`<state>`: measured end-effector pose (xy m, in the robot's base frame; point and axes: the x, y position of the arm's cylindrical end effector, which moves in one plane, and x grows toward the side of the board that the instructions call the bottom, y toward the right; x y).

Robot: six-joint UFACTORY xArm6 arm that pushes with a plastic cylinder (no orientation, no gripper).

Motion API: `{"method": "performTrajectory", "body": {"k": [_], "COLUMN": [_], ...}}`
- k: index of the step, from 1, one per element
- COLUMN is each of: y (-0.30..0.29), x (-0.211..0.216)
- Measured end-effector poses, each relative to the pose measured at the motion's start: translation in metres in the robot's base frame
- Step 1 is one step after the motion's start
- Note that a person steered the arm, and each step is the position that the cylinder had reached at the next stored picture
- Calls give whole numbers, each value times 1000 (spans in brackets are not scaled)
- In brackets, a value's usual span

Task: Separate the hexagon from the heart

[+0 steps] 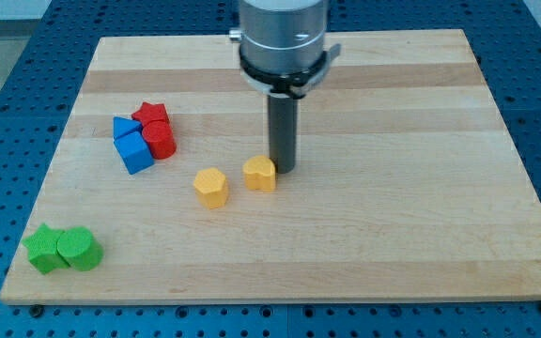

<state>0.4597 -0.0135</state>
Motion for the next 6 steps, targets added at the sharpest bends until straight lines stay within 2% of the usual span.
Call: {"method": "performTrajectory", "body": {"k": [3, 6], "y": [-67, -195], "x": [13, 14]}}
